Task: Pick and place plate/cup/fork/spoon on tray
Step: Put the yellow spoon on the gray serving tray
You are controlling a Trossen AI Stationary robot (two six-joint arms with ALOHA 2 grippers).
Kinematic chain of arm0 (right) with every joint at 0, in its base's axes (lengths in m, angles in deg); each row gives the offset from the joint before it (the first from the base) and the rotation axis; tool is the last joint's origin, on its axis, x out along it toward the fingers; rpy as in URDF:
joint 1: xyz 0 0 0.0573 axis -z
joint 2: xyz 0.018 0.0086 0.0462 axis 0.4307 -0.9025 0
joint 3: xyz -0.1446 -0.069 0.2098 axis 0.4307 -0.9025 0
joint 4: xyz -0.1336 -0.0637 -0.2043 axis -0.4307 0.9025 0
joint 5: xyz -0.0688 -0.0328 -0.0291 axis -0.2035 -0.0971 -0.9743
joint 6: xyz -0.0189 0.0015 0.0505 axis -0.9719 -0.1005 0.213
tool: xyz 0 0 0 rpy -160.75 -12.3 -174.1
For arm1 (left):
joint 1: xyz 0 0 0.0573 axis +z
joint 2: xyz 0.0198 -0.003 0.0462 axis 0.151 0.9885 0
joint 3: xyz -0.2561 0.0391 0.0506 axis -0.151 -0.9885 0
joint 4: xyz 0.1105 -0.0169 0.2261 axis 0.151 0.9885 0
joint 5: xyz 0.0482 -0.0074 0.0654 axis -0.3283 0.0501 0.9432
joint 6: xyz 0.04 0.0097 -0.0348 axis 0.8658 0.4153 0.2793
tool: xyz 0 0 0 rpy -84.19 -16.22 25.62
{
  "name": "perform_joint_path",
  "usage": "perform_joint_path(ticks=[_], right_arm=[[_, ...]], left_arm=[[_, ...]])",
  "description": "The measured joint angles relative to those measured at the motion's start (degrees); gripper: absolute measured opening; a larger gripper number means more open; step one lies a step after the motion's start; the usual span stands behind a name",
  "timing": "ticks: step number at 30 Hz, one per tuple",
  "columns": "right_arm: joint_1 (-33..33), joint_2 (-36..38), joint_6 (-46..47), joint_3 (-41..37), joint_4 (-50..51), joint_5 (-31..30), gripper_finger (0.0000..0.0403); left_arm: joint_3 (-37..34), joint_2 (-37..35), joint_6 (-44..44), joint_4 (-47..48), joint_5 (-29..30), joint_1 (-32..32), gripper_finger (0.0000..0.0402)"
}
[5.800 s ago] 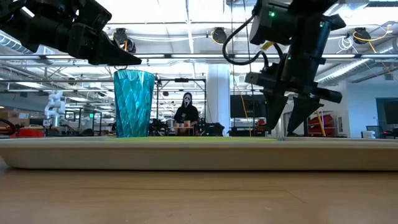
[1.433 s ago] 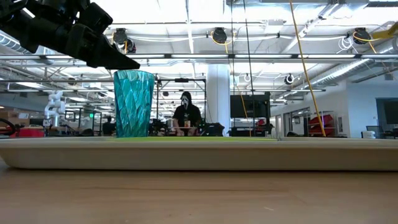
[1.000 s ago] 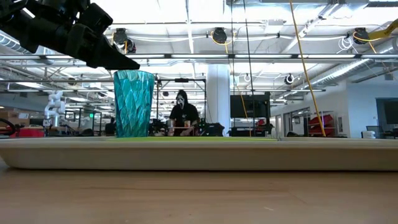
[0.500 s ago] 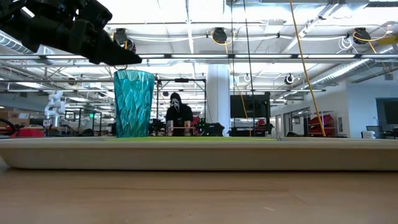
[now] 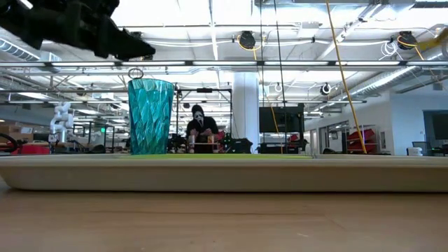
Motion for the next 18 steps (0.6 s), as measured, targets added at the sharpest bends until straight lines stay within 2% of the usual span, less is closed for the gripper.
perform_joint_path(ticks=[7,10,13,18], right_arm=[[2.43,1.87,-2.71,-0.08,1.47,-2.07,0.0],[3.34,3.61,-3.51,0.1,4.53,-3.05,0.0003],[4.44,5.75,-4.51,1.87,9.65,-6.71,0.0003],[8.6,8.3,-9.35,7.96,22.04,-8.76,0.0003]], left_arm=[[7.7,-1.14,-0.22,15.11,0.13,0.02,0.0147],[8.19,-1.16,-0.24,15.6,0.17,0.04,0.0147],[8.19,-1.18,-0.36,15.58,0.17,0.04,0.0147],[8.19,-1.18,-1.16,15.58,0.18,0.04,0.0147]])
